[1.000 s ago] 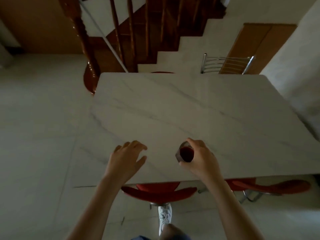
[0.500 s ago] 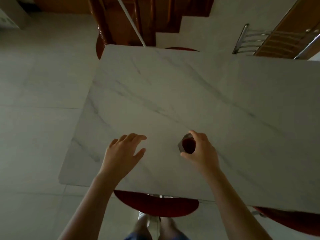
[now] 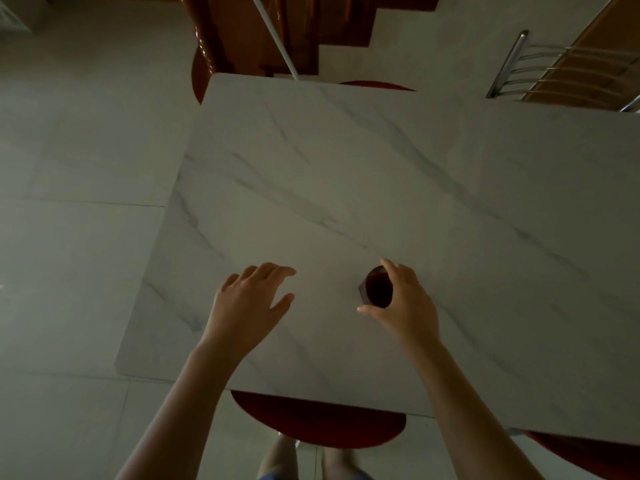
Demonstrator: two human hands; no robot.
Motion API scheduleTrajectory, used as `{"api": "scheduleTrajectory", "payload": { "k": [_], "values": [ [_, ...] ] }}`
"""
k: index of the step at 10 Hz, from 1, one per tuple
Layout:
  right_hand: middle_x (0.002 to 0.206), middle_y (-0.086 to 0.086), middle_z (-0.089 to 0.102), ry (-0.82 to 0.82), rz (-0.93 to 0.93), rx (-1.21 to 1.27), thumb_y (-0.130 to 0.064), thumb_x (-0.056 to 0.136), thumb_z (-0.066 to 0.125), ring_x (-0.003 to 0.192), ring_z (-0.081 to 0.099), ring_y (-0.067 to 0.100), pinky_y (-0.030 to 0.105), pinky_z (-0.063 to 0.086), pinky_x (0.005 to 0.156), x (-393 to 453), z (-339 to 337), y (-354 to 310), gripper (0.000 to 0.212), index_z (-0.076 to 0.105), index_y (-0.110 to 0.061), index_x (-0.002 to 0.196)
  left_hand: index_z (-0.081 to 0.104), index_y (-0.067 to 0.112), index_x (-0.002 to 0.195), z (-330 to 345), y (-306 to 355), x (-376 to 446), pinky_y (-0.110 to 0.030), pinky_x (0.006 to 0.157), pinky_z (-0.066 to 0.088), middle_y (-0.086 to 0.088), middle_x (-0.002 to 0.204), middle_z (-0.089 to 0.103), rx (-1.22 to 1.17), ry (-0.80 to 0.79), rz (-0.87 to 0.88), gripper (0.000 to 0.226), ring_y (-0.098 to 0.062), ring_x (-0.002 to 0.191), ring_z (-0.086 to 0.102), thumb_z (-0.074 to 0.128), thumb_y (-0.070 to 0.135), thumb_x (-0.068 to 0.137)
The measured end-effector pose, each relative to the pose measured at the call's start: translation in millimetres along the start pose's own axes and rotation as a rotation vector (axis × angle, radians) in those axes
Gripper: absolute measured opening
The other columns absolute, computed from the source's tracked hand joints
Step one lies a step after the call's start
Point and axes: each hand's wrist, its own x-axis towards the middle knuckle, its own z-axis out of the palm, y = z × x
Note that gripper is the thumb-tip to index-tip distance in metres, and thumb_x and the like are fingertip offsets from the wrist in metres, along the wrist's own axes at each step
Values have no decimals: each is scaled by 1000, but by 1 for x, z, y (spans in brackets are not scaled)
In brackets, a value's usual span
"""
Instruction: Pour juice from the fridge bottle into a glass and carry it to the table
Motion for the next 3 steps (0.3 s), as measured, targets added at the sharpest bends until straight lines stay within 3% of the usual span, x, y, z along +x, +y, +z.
{"api": "scheduleTrajectory", "payload": {
  "k": [2, 3],
  "values": [
    [158, 0, 0, -105, 33, 46, -66, 60, 71, 141, 18, 30, 49, 33, 104, 0, -2, 0, 116, 0, -36, 146, 56, 30, 121, -7, -2, -3, -31, 81, 45, 9, 116, 63, 3, -5, 19, 36, -14, 100, 61, 59, 38, 87],
    [158, 3, -3, -52, 18, 23, -74, 62, 61, 142, 11, 31, 55, 26, 109, -3, -7, -7, 112, -3, -36, 146, 53, 32, 124, -17, -1, -5, -29, 84, 40, 12, 120, 60, -34, 19, 16, 36, -11, 105, 58, 56, 40, 88]
  ]
}}
